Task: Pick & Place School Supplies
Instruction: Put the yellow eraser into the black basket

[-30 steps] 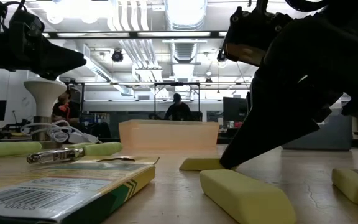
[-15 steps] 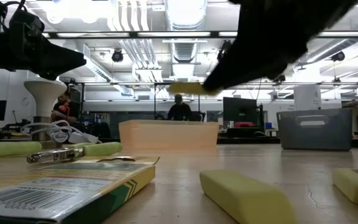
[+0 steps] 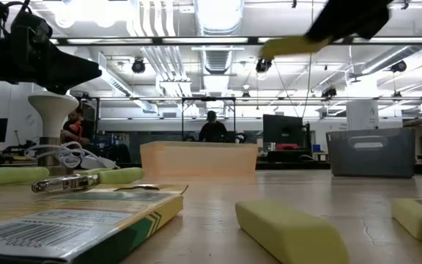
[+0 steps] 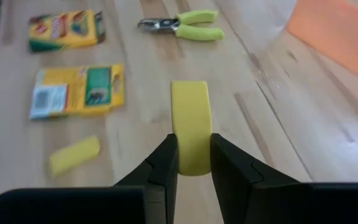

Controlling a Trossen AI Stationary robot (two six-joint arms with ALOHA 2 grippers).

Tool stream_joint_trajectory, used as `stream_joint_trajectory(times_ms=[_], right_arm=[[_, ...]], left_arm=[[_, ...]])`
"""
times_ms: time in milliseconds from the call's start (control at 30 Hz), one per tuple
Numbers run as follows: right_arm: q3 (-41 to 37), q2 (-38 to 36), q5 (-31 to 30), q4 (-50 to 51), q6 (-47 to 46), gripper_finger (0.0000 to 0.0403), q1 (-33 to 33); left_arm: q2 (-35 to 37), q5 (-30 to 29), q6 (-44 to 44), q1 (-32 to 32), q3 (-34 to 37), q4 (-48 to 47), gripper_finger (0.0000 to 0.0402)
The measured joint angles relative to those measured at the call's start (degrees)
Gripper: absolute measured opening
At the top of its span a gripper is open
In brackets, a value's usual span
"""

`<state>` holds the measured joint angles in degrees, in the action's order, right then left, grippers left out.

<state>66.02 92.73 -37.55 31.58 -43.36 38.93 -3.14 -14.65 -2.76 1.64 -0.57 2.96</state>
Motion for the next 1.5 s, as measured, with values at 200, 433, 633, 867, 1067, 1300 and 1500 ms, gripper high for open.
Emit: stream_joint_trajectory(times_ms=[200,433,633,867,1067,1300,1500], right_arm=[[0.4,-5.7,1.3,11.2,-3.0,0.0075,6.5],[0.4,-11.2,4.1,24.1,-25.8,0.0075,14.8],[0.3,-11.7,9.2,31.1,-35.5,0.0075,22.5],[0.3,-11.6,18.3,33.1,-50.1,0.0075,29.0],[0.3,-11.6,19.3,36.6,-59.9,0.0075,33.2],[-3.1,-10.6,21.5,37.4,-67.6,0.0075,35.2],[-5.5,-7.9,23.1,37.0,-67.9,0.0079,35.2]], left_arm=[[0.0,0.0,0.0,0.0,0.0,0.0,0.0179],[0.0,0.0,0.0,0.0,0.0,0.0,0.0179],[0.0,0.0,0.0,0.0,0.0,0.0,0.0179],[0.0,0.0,0.0,0.0,0.0,0.0,0.0179],[0.0,0.0,0.0,0.0,0.0,0.0,0.0179],[0.0,0.0,0.0,0.0,0.0,0.0,0.0179],[0.0,0.0,0.0,0.0,0.0,0.0,0.0179]])
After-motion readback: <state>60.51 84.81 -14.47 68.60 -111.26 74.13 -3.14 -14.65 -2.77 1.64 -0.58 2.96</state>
